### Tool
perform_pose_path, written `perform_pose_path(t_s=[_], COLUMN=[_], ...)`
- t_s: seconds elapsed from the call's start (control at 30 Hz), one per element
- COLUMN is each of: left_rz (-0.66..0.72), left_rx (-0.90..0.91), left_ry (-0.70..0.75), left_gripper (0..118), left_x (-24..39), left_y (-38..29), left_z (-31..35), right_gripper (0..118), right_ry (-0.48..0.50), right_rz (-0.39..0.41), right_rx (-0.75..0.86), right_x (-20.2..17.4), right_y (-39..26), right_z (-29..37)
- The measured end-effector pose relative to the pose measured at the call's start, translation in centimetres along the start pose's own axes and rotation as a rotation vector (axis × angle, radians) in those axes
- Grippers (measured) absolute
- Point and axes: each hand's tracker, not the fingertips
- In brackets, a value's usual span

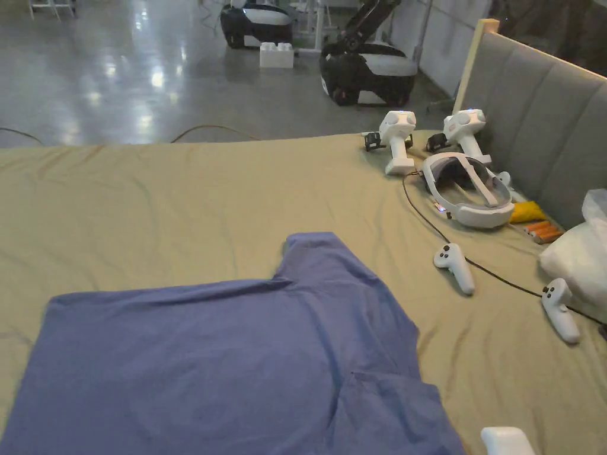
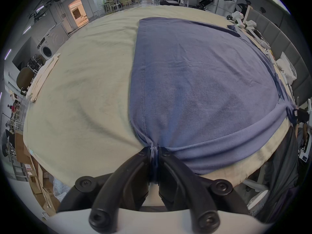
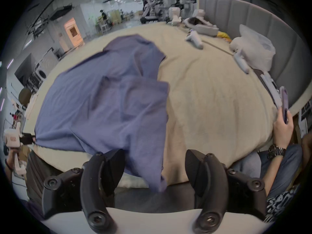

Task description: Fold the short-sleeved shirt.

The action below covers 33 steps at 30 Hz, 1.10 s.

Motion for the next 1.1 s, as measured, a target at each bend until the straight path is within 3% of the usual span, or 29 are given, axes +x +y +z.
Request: perform_pose_path(t_s=[0.03,0.07,0.1,0.13,0.23,0.33,0.43,0.5,0.73,0.93,0.97,1.03,1.07,1.1], left_rz=[0.001,0.003,0.008,0.013,0.022,0.009,0.104,0.169,0.273,0.361,0.386,0.431,0.444,0.446], left_rx=[0.000,0.002,0.003,0.008,0.037,0.178,0.221,0.260,0.197,0.160,0.165,0.163,0.160,0.165], left_ry=[-0.002,-0.005,-0.009,-0.013,-0.024,-0.034,-0.113,-0.176,-0.204,-0.210,-0.205,-0.210,-0.175,-0.171], left_gripper=[10,10,10,10,10,10,10,10,10,10,17,56,67,67], left_x=[0.0,-0.1,-0.2,-0.2,-0.2,-0.2,-1.4,-2.4,-4.8,-5.2,-5.4,-5.6,-5.6,-5.7], left_y=[0.1,0.0,0.0,-0.1,-0.5,-0.2,3.3,6.4,18.8,23.2,23.3,23.1,22.9,22.5], left_z=[0.0,0.0,0.0,0.1,1.3,4.6,6.2,6.3,1.2,-3.2,-3.9,-5.0,-5.0,-4.9], right_gripper=[35,26,26,8,7,7,7,7,7,7,7,31,39,39], right_ry=[-0.009,-0.006,0.013,0.059,0.029,0.048,0.124,0.113,0.082,0.027,0.021,0.007,0.003,0.006], right_rz=[0.011,0.002,-0.014,-0.049,-0.035,-0.050,-0.125,-0.098,-0.126,-0.150,-0.153,-0.140,-0.127,-0.106], right_rx=[-0.003,0.008,0.009,0.023,0.046,0.131,0.193,0.221,0.174,0.063,0.060,0.045,0.044,0.051], right_x=[-0.1,-0.6,-0.6,-0.8,-1.5,-1.7,-1.3,-2.3,-3.1,-4.0,-4.1,-4.4,-4.5,-4.4], right_y=[0.1,0.0,0.0,0.1,0.0,1.0,4.0,7.1,18.8,23.5,23.6,23.5,23.3,23.0], right_z=[-0.5,-0.8,-1.0,-0.8,-0.1,2.3,3.7,4.2,-2.2,-8.4,-8.9,-9.5,-9.4,-9.1])
